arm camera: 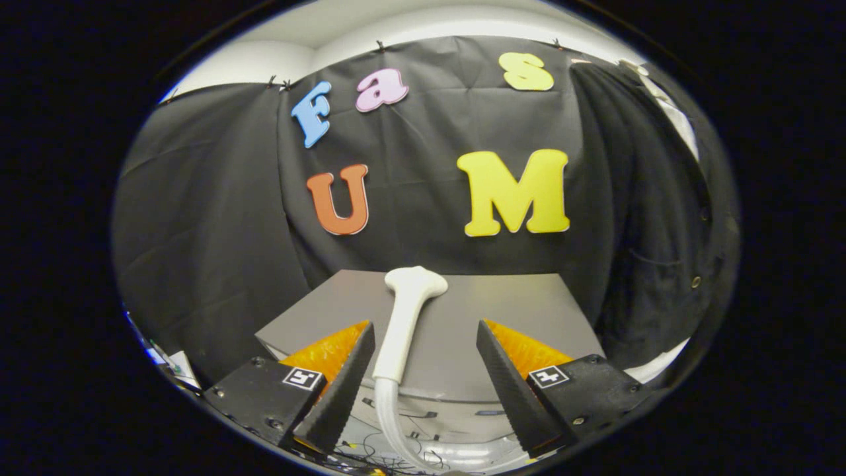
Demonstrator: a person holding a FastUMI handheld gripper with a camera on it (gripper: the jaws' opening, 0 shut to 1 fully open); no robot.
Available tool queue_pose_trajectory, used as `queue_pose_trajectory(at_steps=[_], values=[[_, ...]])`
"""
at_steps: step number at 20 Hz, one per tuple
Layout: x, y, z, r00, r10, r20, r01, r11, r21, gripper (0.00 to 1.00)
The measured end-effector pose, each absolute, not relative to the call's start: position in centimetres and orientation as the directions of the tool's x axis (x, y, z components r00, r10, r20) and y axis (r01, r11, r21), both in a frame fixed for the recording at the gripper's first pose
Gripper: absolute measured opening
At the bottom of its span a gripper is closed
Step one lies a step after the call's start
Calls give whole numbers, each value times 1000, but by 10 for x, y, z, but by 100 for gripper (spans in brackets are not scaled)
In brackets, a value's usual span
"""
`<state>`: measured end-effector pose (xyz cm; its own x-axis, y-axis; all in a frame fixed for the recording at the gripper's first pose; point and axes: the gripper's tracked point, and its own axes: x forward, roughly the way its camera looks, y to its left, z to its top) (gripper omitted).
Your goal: Iron the clothes twice with a garment steamer, once on the left side and once on the right side.
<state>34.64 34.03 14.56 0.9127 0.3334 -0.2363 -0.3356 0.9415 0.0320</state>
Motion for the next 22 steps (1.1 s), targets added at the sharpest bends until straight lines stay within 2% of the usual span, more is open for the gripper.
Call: queue_pose_trajectory(at_steps=[4,7,10,12,14,18,19,22], values=[[396,369,128,896,322,-305,-332,943,20,98],[426,383,111,885,294,-362,-320,947,-14,87],[444,388,97,878,261,-402,-304,951,-47,83],[450,392,89,873,239,-424,-301,950,-84,71],[456,394,84,866,218,-450,-287,954,-90,64],[454,394,84,837,228,-497,-279,960,-29,60],[455,394,83,836,233,-497,-280,960,-21,52],[452,399,85,828,259,-497,-288,957,19,46]])
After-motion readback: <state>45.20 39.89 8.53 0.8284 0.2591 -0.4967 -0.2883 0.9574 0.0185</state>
